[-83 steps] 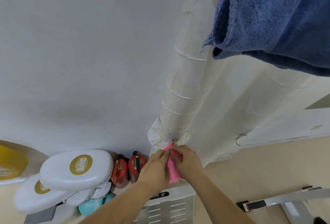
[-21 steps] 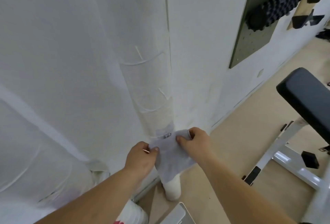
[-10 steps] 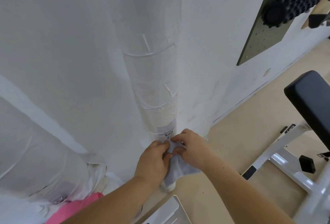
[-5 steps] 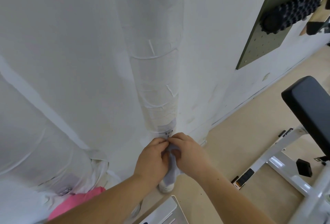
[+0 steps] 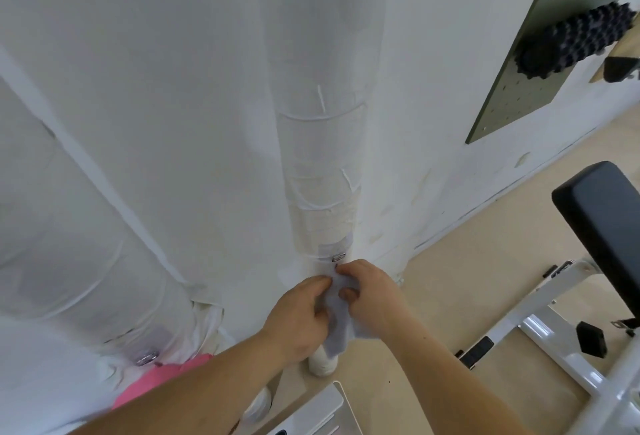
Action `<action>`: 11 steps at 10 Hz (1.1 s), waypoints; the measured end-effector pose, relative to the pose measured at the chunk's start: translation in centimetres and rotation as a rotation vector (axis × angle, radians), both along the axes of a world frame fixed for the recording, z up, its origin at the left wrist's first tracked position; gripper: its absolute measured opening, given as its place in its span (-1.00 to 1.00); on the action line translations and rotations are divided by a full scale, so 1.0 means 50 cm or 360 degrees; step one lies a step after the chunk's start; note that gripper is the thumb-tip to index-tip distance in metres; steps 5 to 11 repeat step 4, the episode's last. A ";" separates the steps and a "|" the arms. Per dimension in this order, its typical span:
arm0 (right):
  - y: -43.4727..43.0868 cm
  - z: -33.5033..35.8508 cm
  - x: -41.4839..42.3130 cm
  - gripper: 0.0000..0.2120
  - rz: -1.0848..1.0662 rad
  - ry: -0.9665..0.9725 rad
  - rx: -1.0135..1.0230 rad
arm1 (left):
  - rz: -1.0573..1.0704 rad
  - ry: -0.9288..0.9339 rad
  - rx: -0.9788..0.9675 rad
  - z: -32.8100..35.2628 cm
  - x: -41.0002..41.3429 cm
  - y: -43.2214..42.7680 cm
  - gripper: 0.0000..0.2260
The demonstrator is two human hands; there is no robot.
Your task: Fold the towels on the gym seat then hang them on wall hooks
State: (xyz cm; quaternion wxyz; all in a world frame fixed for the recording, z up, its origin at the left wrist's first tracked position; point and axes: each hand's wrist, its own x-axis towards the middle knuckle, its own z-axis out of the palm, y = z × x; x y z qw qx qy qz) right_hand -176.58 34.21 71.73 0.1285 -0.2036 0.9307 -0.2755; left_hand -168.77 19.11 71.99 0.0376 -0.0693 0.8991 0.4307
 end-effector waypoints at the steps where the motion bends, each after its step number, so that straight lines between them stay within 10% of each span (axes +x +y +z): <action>1: -0.003 0.018 0.003 -0.51 0.0113 0.0043 0.0155 | 0.0142 0.0056 -0.0016 0.015 0.010 -0.012 -0.65; 11: 0.005 0.015 0.012 -0.53 -0.0047 0.0124 0.0003 | 0.0111 0.0129 -0.0015 0.045 0.036 -0.029 -0.65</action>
